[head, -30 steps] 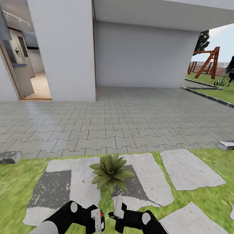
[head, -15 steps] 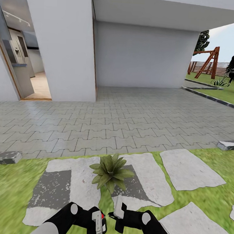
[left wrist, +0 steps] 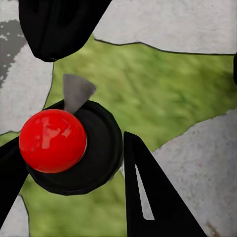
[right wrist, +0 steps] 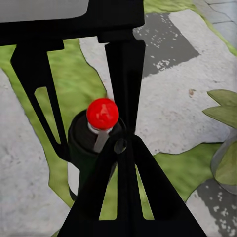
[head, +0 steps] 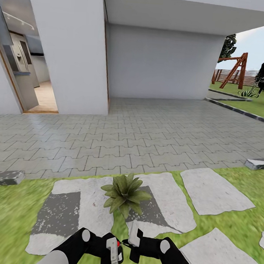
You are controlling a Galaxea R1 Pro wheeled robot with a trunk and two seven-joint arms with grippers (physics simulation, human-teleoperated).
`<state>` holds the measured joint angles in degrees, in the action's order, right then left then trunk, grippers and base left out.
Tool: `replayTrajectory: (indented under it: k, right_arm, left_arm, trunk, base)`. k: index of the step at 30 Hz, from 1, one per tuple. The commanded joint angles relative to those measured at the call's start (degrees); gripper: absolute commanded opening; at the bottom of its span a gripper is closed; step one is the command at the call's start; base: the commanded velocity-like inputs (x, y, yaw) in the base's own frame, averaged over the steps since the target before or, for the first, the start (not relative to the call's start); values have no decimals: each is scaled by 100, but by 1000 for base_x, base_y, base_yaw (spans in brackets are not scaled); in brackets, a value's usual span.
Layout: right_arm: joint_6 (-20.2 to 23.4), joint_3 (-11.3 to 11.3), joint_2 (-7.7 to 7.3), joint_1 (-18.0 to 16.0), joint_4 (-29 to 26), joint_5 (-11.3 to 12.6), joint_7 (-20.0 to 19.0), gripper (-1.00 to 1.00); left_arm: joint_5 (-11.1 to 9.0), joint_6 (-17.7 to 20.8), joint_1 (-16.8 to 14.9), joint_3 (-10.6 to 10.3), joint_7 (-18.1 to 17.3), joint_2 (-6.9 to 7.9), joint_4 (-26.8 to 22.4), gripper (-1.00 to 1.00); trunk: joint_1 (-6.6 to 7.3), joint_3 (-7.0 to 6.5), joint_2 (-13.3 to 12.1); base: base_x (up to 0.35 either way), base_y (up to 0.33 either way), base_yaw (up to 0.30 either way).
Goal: Pick up the pesticide atomizer in the garden and spray insectifuge to fully cover both potted plants in the garden.
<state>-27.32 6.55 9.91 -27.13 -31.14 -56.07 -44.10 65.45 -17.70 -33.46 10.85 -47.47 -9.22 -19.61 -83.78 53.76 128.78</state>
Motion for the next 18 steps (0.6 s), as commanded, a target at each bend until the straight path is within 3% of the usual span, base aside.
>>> replayTrajectory:
  k: [1, 11, 18]
  right_arm:
    - [-23, 48, 9, -3, -6, -36, -37, -100]
    - [-22, 48, 9, -3, -6, -36, -37, -100]
    - [-24, 48, 9, -3, -6, -36, -37, -100]
  left_arm:
    - [45, -23, -2, 49, -25, -12, -7, -100]
    - [39, -43, -6, 49, -22, -39, -7, -100]
    - [-142, -221, -3, 49, -24, -44, -7, -100]
  trunk:
    - [1, 6, 2]
    - [1, 6, 2]
    - [1, 6, 2]
  base:
    - [0, 0, 0]
    - [0, 0, 0]
    - [0, 0, 0]
